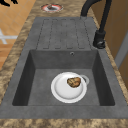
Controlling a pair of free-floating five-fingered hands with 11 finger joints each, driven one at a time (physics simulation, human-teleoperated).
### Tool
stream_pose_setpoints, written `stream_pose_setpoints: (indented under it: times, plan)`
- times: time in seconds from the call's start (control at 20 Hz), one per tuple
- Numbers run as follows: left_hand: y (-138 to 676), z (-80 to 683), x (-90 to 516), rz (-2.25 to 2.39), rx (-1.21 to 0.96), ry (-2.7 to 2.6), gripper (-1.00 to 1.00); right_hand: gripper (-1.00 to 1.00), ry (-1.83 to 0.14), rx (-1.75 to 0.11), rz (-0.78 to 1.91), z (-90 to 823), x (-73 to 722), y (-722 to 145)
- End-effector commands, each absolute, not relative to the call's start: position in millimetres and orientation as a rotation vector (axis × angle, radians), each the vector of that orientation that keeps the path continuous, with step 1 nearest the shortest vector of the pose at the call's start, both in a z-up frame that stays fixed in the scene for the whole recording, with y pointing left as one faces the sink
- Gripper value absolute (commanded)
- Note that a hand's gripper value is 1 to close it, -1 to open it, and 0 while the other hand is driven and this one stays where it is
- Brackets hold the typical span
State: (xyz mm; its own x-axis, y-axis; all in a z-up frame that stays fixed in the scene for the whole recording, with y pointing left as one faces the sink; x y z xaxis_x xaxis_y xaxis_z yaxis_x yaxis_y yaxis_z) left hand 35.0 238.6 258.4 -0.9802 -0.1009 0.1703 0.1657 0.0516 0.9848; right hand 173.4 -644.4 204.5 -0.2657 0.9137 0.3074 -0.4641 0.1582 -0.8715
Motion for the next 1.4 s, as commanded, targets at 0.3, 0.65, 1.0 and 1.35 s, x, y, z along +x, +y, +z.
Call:
stream_pose_setpoints:
  times: [0.3,0.65,1.0,1.35]
  plan:
    - [238.6,258.4,35.0,-2.038,-0.067,-2.128,0.00,1.00,-1.217,-0.533,1.373,153.5,230.7,-677.1]
    - [238.6,258.4,35.0,-2.038,-0.067,-2.128,0.00,1.00,-1.227,-0.507,1.407,135.5,284.7,-701.1]
    - [238.6,258.4,35.0,-2.038,-0.067,-2.128,0.00,1.00,-1.280,-0.544,1.420,83.7,327.2,-740.1]
    - [238.6,258.4,35.0,-2.038,-0.067,-2.128,0.00,1.00,-1.307,-0.192,1.317,52.9,373.2,-772.8]
